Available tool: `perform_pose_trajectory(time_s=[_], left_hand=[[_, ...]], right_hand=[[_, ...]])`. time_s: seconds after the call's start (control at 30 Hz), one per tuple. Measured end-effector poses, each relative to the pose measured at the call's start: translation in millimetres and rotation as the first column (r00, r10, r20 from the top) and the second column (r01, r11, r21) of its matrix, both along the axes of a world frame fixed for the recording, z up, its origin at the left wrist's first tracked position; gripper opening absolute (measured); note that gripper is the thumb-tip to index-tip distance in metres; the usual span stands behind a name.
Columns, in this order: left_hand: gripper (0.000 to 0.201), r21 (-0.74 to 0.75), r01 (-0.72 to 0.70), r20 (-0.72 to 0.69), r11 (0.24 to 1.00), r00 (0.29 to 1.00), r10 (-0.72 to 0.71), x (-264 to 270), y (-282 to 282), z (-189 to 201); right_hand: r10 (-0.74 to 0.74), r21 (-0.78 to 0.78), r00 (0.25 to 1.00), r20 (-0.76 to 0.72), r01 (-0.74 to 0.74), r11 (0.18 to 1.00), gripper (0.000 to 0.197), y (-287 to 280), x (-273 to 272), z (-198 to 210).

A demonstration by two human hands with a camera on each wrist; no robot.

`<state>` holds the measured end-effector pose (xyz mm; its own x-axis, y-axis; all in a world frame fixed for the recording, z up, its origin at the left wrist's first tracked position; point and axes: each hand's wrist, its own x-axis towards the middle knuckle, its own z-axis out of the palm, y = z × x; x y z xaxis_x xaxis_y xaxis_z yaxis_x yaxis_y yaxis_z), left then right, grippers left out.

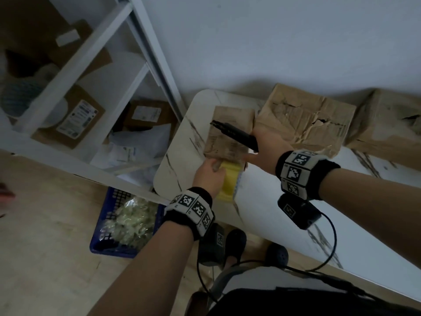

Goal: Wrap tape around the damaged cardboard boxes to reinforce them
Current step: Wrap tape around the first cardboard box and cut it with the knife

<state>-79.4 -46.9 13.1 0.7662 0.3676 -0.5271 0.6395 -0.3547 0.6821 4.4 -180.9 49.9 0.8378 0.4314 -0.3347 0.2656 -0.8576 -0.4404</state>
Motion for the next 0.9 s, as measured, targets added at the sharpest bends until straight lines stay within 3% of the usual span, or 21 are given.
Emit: perform_pose_trajectory(time_s=[0.2,0.37,0.63,0.77,0.9], left_hand=[[0.052,-0.011,0.111,-0.001,0.994,0.994,-0.111,-6.1,13.2,-1.4],[0.050,-0.026,0.141,-0.017,0.990,0.990,-0.141,-1.5,16.8,-4.9],[0.046,-0.006,0.224,-0.039,0.974,0.974,-0.225,13.3,24.1,-9.9],[0.027,-0.034,0.252,-0.021,0.967,0.967,-0.253,14.5,29.1,-11.4],[0.031,-0.029,0.299,-0.039,0.954,0.953,-0.300,17.2,31.8,-8.7]], right_hand=[[0.050,-0.100,0.998,0.038,-0.046,0.994,0.056,31.3,2.8,-7.9],[0.095,-0.214,0.990,0.105,-0.071,0.974,0.062,37.0,5.1,-15.4],[0.099,-0.227,0.986,0.136,-0.066,0.972,0.072,39.2,2.8,-21.7],[0.082,-0.219,0.993,0.089,-0.060,0.974,0.075,43.2,6.9,-21.3],[0.058,-0.205,0.995,0.075,-0.041,0.978,0.072,44.2,7.8,-22.3]])
